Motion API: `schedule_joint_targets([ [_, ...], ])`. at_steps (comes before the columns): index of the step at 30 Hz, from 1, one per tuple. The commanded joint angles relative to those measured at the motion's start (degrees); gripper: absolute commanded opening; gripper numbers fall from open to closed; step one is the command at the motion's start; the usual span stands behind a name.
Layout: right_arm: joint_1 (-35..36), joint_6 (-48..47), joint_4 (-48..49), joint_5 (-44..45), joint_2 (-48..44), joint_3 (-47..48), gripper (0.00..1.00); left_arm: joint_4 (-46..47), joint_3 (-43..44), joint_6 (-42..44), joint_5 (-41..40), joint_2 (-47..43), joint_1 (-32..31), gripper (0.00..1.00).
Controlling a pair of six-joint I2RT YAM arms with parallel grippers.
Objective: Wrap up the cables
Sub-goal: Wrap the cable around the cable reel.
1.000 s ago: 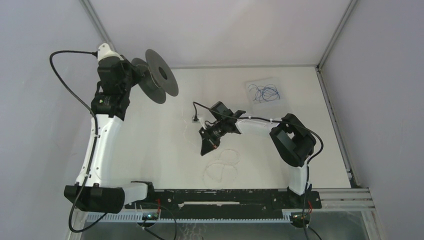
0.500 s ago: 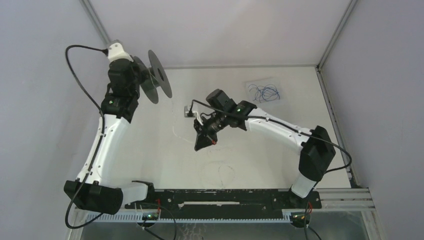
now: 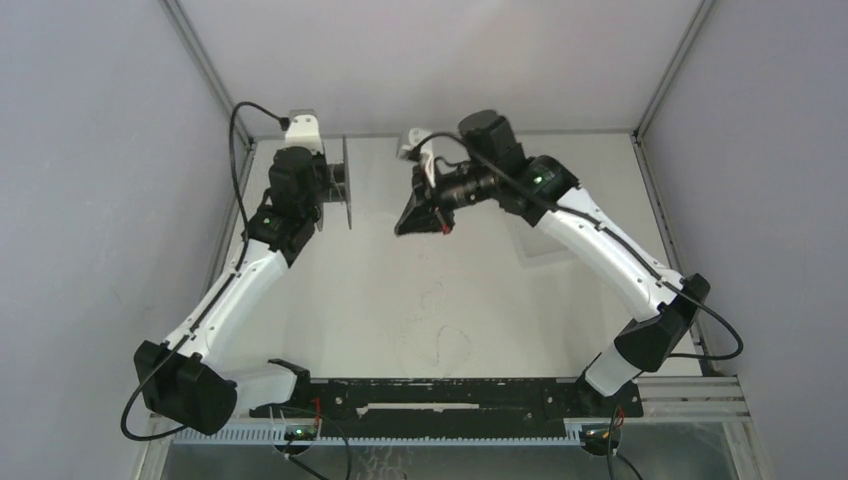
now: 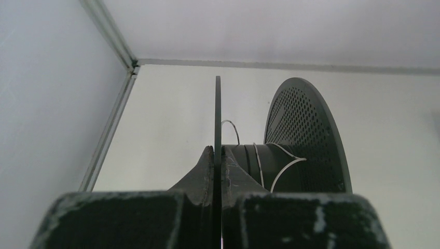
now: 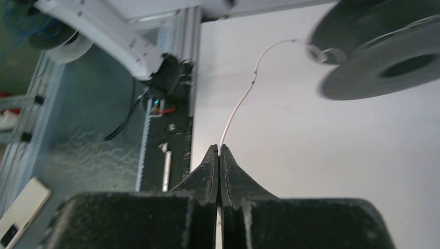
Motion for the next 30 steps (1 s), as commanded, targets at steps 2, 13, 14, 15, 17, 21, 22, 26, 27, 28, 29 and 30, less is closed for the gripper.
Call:
schedule_joint_targets([
  [2,-7.04,5.48,3.80,2.39,-1.44,7.86,0.00,10.93,-4.33,9.06,0.19,-4.49,-5.40,0.00],
  [13,-13.95,11.54,5.87,5.16,5.29,20.82,0.00,11.17,-8.98,12.21,2.47,-5.54,-12.26,0.00],
  [14,-14.37,11.95,6.01,5.25,5.80,21.77,0.00,11.15,-9.26,12.41,2.62,-5.69,-12.52,0.00],
  [15,-14.89,12.26,6.17,5.55,6.33,22.65,0.00,11.18,-9.62,12.57,2.90,-5.76,-12.81,0.00],
  [17,-15.79,12.66,6.45,6.15,7.30,24.26,0.00,11.27,-10.26,12.95,3.33,-6.00,-13.22,0.00],
  [21,-17.51,14.12,7.00,5.95,9.06,27.19,0.00,11.26,-11.39,13.34,4.52,-6.44,-13.78,0.00],
  [22,-17.81,14.27,6.99,5.99,9.47,27.79,0.00,11.27,-11.53,13.29,4.89,-6.62,-13.82,0.00],
  [26,-18.78,14.38,7.06,6.17,10.59,29.02,0.00,11.29,-12.24,13.24,6.05,-6.84,-14.04,0.00],
  [27,-19.09,14.42,7.10,6.20,10.78,29.19,0.00,11.25,-12.32,13.25,6.26,-6.86,-14.12,0.00],
  [28,-19.24,14.30,7.08,6.29,10.95,29.40,0.00,11.23,-12.50,13.32,6.65,-6.87,-14.09,0.00],
  [29,-19.52,14.33,7.15,6.44,11.12,29.63,0.00,11.22,-12.55,13.35,7.06,-6.93,-14.13,0.00],
  [30,-19.83,14.33,7.17,6.57,11.42,30.01,0.00,11.23,-12.68,13.38,7.46,-7.00,-14.21,0.00],
])
